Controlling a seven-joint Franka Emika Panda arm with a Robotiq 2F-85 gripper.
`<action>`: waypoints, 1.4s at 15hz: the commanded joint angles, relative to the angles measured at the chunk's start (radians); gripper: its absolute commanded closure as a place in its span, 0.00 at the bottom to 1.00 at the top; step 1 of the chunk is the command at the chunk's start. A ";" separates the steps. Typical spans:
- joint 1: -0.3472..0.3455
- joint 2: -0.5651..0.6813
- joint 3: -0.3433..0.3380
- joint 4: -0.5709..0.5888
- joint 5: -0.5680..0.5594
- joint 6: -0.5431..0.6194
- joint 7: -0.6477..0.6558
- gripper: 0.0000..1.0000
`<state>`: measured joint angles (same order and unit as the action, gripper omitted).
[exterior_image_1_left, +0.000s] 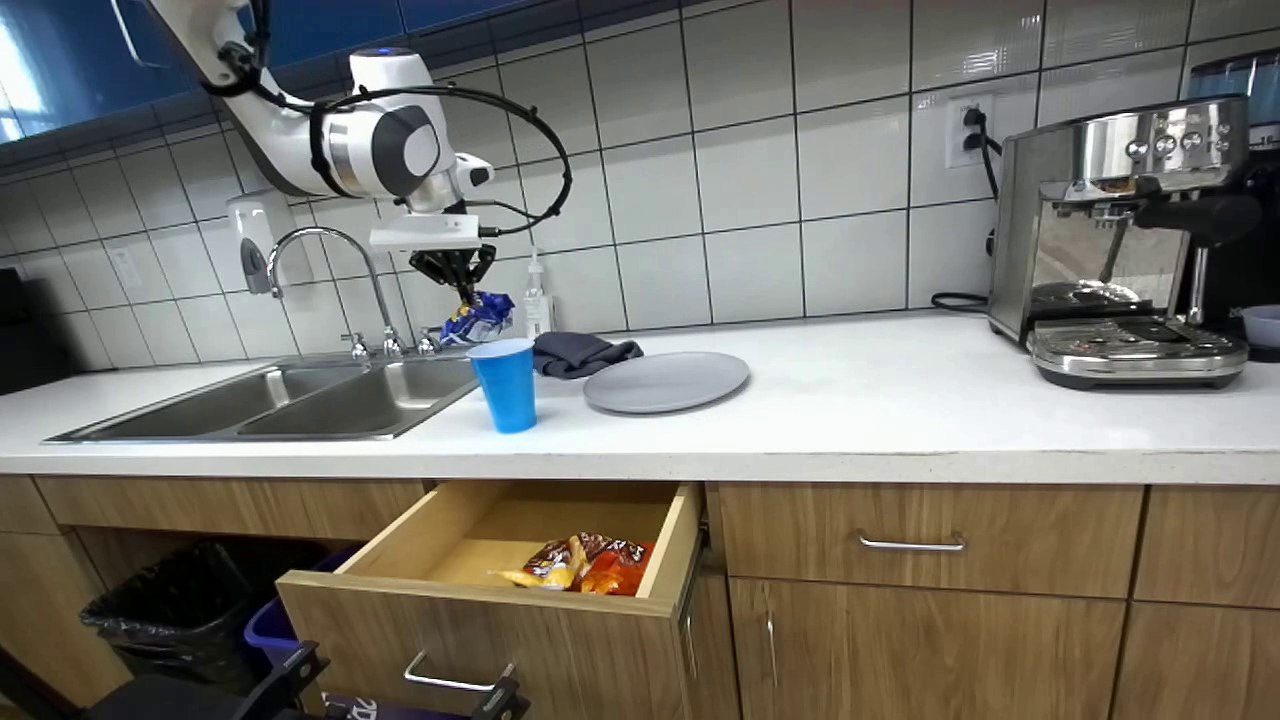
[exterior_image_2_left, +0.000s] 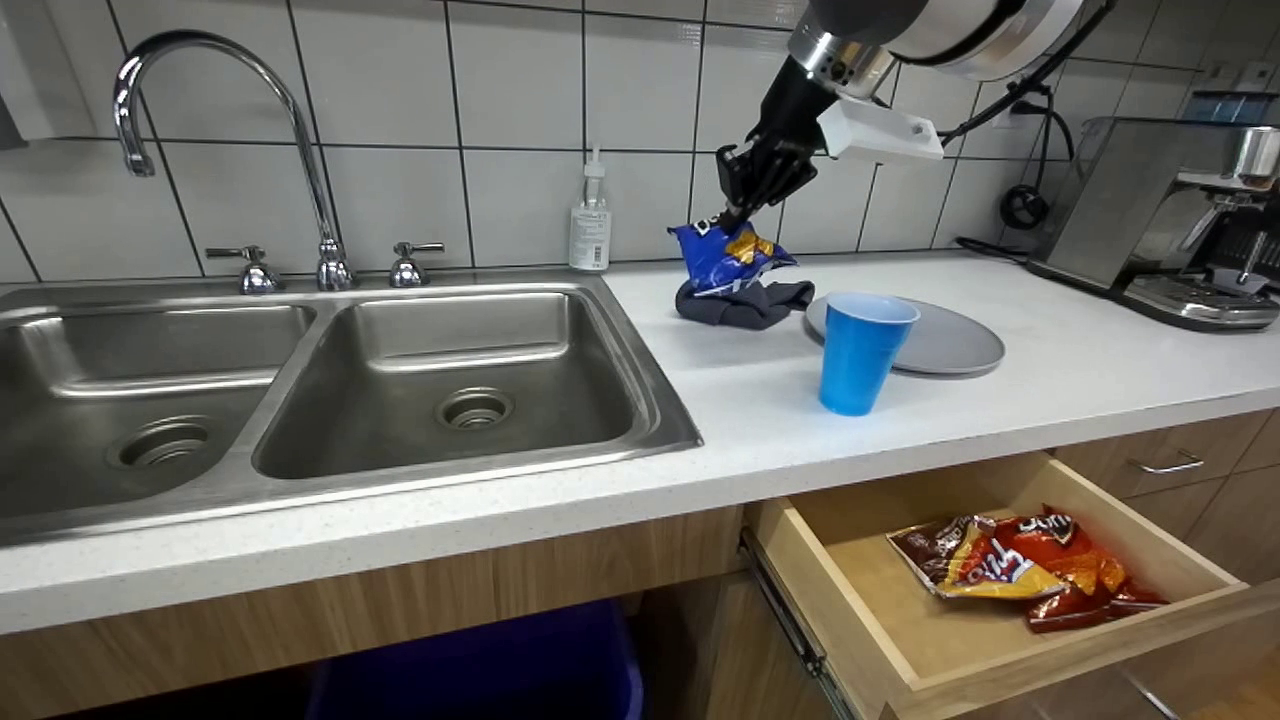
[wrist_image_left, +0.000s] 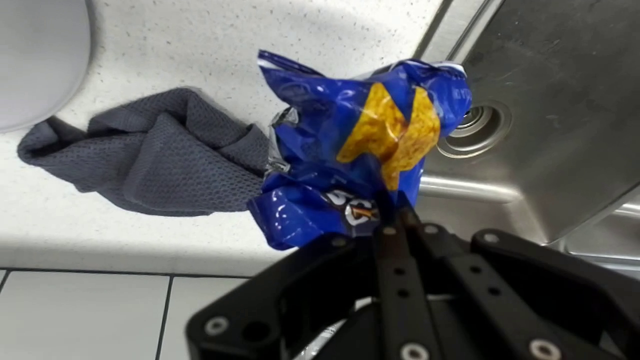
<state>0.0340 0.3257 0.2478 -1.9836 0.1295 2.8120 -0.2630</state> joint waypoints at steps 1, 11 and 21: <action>0.000 -0.094 -0.004 -0.094 0.003 0.027 0.001 1.00; -0.022 -0.274 0.022 -0.257 0.064 0.042 -0.078 1.00; 0.006 -0.501 -0.028 -0.437 0.409 -0.008 -0.474 1.00</action>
<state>0.0336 -0.0709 0.2422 -2.3474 0.4601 2.8420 -0.6236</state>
